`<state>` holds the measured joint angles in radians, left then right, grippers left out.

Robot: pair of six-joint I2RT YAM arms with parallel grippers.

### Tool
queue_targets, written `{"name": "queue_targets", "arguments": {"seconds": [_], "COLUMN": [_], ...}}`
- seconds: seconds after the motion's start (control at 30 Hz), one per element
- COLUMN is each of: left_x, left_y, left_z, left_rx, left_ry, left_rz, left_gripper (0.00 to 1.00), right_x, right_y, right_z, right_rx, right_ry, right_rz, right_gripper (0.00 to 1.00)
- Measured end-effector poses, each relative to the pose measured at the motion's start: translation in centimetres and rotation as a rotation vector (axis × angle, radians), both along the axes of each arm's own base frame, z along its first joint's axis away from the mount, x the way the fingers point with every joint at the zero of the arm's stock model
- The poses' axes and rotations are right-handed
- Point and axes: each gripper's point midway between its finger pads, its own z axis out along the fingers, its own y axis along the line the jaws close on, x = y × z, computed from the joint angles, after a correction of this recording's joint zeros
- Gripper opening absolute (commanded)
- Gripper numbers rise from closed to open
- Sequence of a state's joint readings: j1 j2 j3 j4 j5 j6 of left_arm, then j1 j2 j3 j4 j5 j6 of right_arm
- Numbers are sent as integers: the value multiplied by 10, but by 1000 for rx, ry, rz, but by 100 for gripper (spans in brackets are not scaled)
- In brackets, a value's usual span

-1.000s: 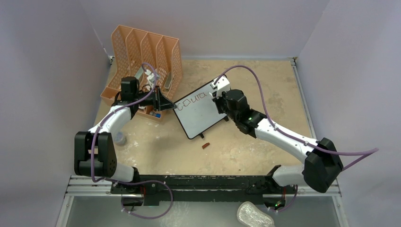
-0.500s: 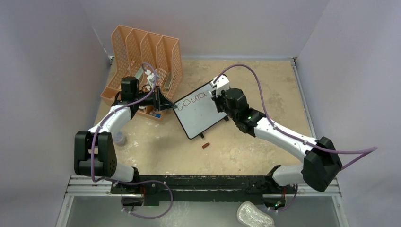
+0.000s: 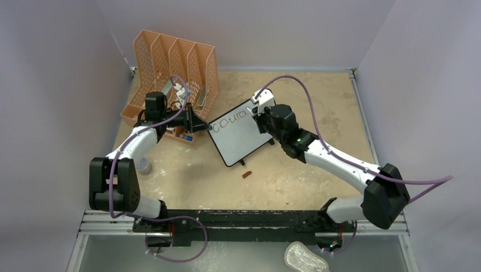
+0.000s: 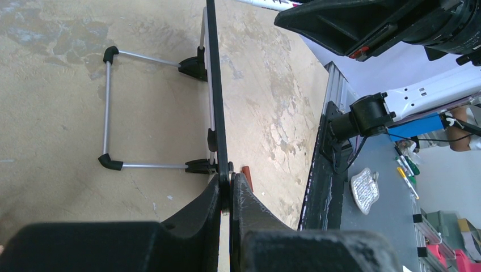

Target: Write a sentence on the whiteboard

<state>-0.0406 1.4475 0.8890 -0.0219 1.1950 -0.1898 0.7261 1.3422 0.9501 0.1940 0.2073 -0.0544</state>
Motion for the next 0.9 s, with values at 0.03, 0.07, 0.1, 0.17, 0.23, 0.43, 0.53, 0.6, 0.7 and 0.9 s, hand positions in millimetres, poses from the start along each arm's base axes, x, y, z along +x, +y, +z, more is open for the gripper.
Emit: {"name": "queue_targets", "arguments": {"seconds": [0.03,0.07,0.1,0.17,0.23,0.43,0.53,0.6,0.7,0.9], "left_x": [0,0,0,0,0,0,0,0,0,0], "left_y": [0,0,0,0,0,0,0,0,0,0], "left_z": [0,0,0,0,0,0,0,0,0,-1], "left_rx": [0,0,0,0,1,1,1,1,1,1], "left_ry": [0,0,1,1,1,2,3,3,3,3], "left_rz": [0,0,0,1,1,1,1,1,1,2], "left_gripper": [0,0,0,0,0,0,0,0,0,0], "right_x": [0,-1,-2,-2,-3,-6,-8,-9,-10,-9], "right_y": [1,2,2,3,3,4,3,1,0,-3], "right_z": [0,0,0,-1,-1,-4,-7,-9,-11,-14], "right_rx": [0,1,0,-1,-3,-10,-17,-22,-26,-36], "right_ry": [1,2,2,2,4,19,28,34,38,39], "right_rz": [6,13,18,23,28,44,44,43,42,29], "right_gripper": [0,0,0,0,0,0,0,0,0,0]}}
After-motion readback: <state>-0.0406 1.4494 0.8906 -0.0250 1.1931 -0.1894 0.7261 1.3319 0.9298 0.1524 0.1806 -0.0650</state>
